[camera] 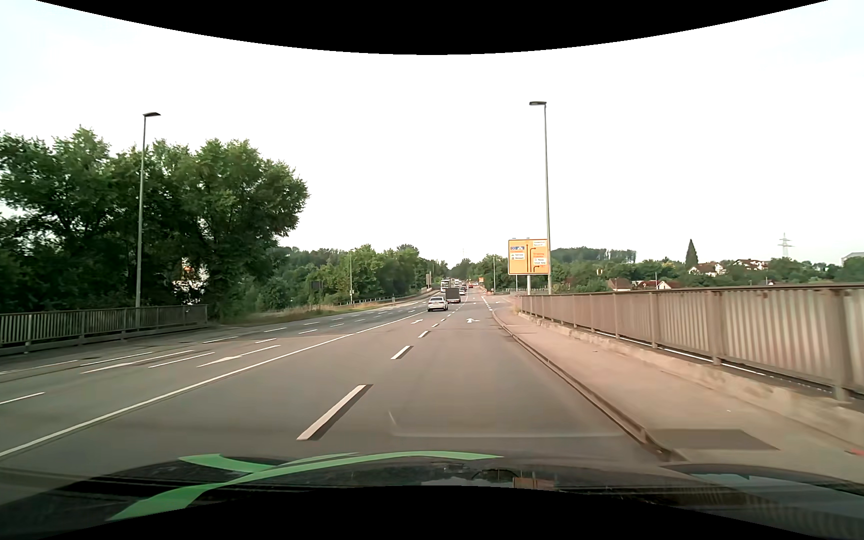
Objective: Follow the waypoints while adhering to traffic rules and regulations
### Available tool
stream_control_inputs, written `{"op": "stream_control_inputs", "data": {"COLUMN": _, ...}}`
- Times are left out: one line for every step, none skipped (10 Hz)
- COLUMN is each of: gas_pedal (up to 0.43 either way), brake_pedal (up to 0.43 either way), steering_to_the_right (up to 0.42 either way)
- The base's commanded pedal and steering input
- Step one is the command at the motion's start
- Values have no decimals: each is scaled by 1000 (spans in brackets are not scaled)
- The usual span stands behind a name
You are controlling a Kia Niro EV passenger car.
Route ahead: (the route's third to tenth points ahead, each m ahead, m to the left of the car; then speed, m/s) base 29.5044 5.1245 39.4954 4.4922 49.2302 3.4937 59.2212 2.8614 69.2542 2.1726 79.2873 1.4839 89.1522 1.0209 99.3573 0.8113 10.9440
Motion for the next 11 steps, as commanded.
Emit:
{"op": "stream_control_inputs", "data": {"gas_pedal": 177, "brake_pedal": 0, "steering_to_the_right": 6}}
{"op": "stream_control_inputs", "data": {"gas_pedal": 177, "brake_pedal": 0, "steering_to_the_right": 6}}
{"op": "stream_control_inputs", "data": {"gas_pedal": 177, "brake_pedal": 0, "steering_to_the_right": 6}}
{"op": "stream_control_inputs", "data": {"gas_pedal": 177, "brake_pedal": 0, "steering_to_the_right": 6}}
{"op": "stream_control_inputs", "data": {"gas_pedal": 177, "brake_pedal": 0, "steering_to_the_right": 6}}
{"op": "stream_control_inputs", "data": {"gas_pedal": 177, "brake_pedal": 0, "steering_to_the_right": 5}}
{"op": "stream_control_inputs", "data": {"gas_pedal": 177, "brake_pedal": 0, "steering_to_the_right": 5}}
{"op": "stream_control_inputs", "data": {"gas_pedal": 189, "brake_pedal": 0, "steering_to_the_right": 5}}
{"op": "stream_control_inputs", "data": {"gas_pedal": 189, "brake_pedal": 0, "steering_to_the_right": 5}}
{"op": "stream_control_inputs", "data": {"gas_pedal": 189, "brake_pedal": 0, "steering_to_the_right": 5}}
{"op": "stream_control_inputs", "data": {"gas_pedal": 189, "brake_pedal": 0, "steering_to_the_right": 5}}
